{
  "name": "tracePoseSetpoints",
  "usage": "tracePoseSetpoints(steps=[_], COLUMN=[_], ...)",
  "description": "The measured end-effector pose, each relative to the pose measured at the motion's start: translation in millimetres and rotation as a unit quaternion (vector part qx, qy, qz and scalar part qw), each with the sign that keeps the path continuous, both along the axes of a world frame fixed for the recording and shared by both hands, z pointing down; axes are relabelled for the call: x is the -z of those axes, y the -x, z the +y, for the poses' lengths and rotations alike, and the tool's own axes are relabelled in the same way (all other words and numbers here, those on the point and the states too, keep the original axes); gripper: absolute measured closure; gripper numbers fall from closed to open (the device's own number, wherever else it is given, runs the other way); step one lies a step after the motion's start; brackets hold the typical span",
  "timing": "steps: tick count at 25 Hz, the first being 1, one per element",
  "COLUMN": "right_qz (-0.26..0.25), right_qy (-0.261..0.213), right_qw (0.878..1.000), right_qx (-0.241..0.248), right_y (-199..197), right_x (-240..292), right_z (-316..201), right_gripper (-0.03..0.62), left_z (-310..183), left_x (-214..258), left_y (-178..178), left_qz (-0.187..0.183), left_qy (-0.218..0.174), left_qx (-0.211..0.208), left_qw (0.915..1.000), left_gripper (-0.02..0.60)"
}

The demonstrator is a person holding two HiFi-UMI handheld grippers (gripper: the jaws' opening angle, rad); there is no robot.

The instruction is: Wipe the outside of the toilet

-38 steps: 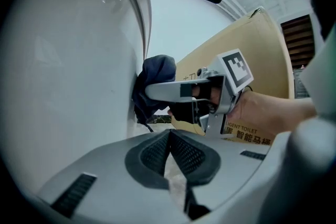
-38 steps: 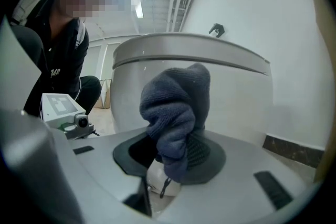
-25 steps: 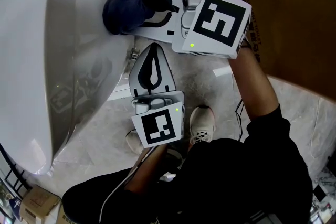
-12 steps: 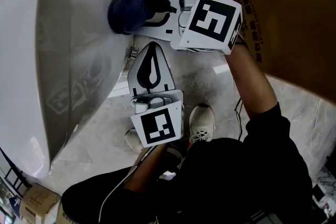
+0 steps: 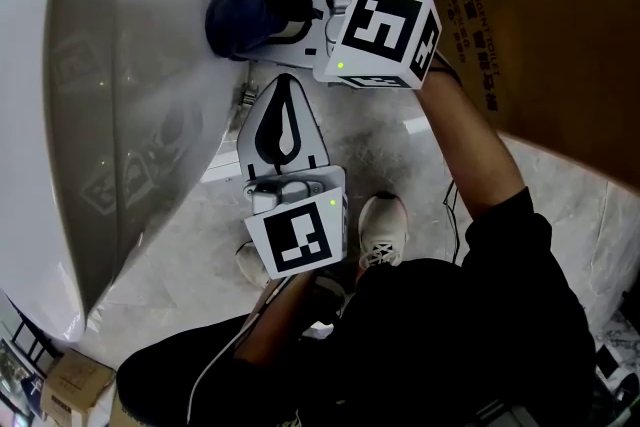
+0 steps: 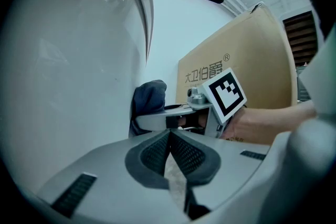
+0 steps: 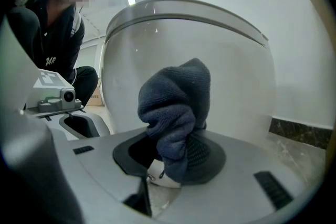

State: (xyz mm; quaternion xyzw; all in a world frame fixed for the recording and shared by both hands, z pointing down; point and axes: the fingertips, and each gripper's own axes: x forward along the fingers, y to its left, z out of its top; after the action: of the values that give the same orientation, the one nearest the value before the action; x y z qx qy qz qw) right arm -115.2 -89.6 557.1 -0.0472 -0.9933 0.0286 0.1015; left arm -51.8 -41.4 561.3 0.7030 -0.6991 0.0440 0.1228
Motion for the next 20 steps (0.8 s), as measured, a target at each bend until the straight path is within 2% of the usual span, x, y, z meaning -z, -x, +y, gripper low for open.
tracePoseSetpoints(steps=[20], right_qz=[0.033], right_qy=[0.022], right_qw=[0.999], right_qx=[0.019], right_y=[9.7], right_x=[-77.3], right_z=[-5.0], right_gripper=[0.479], left_z=[2.8], left_x=[-9.8], left_y=[4.8], left_qz=[0.004], left_qy=[0.01], left_qx=[0.005], left_qw=[0.9999], left_gripper=[0.57])
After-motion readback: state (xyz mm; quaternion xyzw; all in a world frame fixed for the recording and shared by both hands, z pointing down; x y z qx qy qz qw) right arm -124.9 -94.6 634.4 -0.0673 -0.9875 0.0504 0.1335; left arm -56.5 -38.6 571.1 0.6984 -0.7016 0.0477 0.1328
